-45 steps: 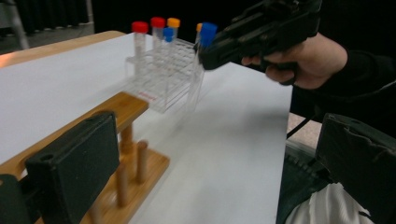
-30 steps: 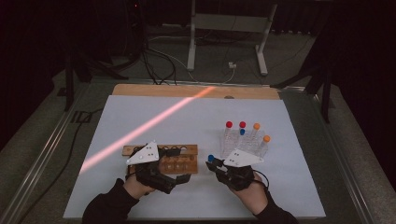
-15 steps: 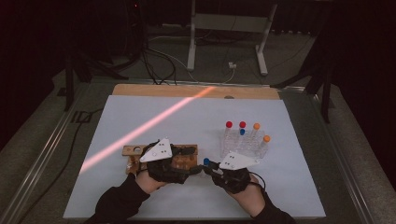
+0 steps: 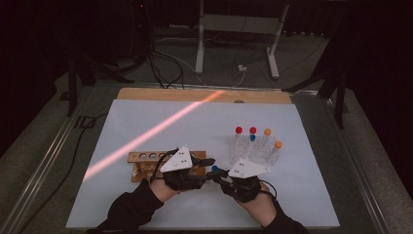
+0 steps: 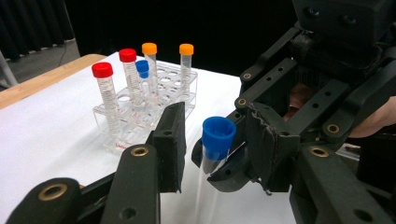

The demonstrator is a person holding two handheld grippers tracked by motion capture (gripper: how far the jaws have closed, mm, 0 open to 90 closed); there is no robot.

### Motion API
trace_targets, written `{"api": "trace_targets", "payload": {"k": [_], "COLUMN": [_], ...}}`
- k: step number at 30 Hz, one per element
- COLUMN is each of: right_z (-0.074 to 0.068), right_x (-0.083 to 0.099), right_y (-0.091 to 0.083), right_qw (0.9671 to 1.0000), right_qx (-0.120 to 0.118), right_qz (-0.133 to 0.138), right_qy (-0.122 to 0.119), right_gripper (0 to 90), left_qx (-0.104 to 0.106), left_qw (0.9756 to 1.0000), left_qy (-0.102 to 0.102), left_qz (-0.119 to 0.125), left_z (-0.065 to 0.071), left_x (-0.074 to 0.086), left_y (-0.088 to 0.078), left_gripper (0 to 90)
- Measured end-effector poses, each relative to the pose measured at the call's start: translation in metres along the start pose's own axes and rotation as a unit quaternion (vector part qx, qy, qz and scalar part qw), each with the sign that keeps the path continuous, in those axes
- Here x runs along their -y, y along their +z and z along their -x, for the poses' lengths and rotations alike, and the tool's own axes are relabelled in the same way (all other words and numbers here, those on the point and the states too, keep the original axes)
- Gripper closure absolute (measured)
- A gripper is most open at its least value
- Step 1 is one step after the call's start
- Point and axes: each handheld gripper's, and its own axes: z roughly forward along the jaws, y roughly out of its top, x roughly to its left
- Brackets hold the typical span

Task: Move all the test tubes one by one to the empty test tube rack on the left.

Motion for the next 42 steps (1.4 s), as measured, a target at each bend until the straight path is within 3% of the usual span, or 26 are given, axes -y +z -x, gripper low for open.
{"api": "trace_targets", "payload": {"k": [4, 5, 8, 15, 23, 25, 28, 30, 37, 42], "right_z": [0.0, 0.0, 0.0, 0.002, 0.009, 0.01, 0.01, 0.012, 0.014, 0.015], "right_x": [0.0, 0.0, 0.0, 0.0, 0.001, 0.001, 0.0, 0.0, -0.002, -0.002], "right_y": [0.001, 0.001, 0.001, -0.001, -0.003, -0.004, -0.004, -0.005, -0.006, -0.008], "right_qw": [1.0, 1.0, 1.0, 1.0, 0.9991, 0.999, 0.9989, 0.9985, 0.9973, 0.997], "right_qx": [-0.001, -0.002, 0.0, 0.002, 0.014, 0.017, 0.018, 0.018, 0.023, 0.013], "right_qz": [-0.001, -0.001, -0.001, 0.007, 0.025, 0.029, 0.031, 0.035, 0.05, 0.057], "right_qy": [0.001, 0.0, 0.001, 0.004, 0.03, 0.031, 0.03, 0.037, 0.048, 0.05], "right_gripper": [77.3, 77.3, 77.3, 75.7, 52.1, 46.5, 38.8, 28.8, 16.6, 4.9], "left_qx": [-0.004, -0.005, -0.005, -0.016, -0.059, -0.077, -0.087, -0.097, -0.133, -0.15], "left_qw": [1.0, 1.0, 0.9999, 0.9998, 0.9981, 0.9967, 0.9958, 0.9949, 0.9905, 0.9881], "left_qy": [0.003, 0.004, 0.007, 0.01, 0.005, 0.005, 0.004, 0.001, 0.0, -0.008], "left_qz": [-0.003, -0.004, -0.007, -0.003, 0.019, 0.024, 0.027, 0.03, 0.037, 0.034], "left_z": [0.0, 0.0, 0.001, 0.0, -0.014, -0.02, -0.024, -0.028, -0.042, -0.05], "left_x": [0.0, 0.0, 0.0, -0.005, -0.02, -0.024, -0.025, -0.026, -0.026, -0.021], "left_y": [0.001, 0.002, 0.004, 0.002, -0.016, -0.023, -0.027, -0.032, -0.041, -0.041], "left_gripper": [64.0, 69.7, 75.4, 77.0, 77.1, 77.1, 77.1, 77.1, 77.1, 77.1]}}
